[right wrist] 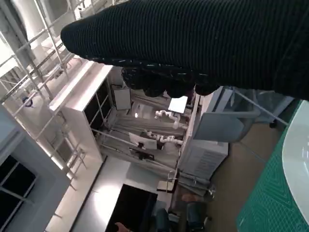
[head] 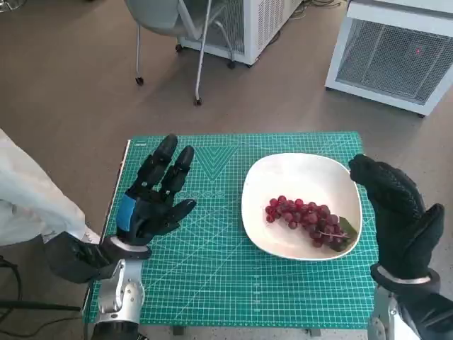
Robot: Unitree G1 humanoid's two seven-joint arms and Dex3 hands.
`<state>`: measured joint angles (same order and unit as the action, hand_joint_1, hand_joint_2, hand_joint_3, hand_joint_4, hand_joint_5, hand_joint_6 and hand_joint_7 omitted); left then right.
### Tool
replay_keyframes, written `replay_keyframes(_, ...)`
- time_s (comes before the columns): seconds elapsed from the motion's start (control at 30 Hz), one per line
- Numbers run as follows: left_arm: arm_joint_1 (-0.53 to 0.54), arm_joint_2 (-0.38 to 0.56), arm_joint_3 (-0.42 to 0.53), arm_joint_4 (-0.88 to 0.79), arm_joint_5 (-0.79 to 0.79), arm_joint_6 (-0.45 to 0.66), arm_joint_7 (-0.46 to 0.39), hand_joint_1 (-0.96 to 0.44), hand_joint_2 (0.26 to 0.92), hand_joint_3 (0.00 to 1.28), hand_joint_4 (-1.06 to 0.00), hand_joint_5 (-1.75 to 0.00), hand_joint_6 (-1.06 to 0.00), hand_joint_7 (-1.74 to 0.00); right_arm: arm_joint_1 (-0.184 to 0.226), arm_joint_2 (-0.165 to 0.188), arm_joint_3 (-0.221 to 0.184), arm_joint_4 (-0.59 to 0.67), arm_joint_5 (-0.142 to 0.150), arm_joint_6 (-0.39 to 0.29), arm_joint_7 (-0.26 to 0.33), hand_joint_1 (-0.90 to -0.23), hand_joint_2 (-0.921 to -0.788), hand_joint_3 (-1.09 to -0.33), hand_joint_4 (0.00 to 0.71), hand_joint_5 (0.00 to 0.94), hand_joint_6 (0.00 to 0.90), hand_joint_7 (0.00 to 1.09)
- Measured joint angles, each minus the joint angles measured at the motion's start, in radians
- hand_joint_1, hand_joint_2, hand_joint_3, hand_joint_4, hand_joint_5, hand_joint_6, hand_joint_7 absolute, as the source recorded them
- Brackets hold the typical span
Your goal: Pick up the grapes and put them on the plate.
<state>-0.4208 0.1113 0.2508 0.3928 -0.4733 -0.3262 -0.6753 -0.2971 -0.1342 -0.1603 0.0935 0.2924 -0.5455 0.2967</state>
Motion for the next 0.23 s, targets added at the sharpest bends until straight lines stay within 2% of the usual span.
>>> replay_keyframes(0.23, 0.007, 0.0, -0.006, -0.025, 0.001, 0.005, 0.021, 0.01, 0.921, 0.23, -0.16, -0.01, -0.24, -0.02, 0.0, -0.002, 0.0, -0.003, 0.005, 0.005, 0.003, -0.521, -0.921, -0.537, 0.468, 0.003, 0.153, 0.55)
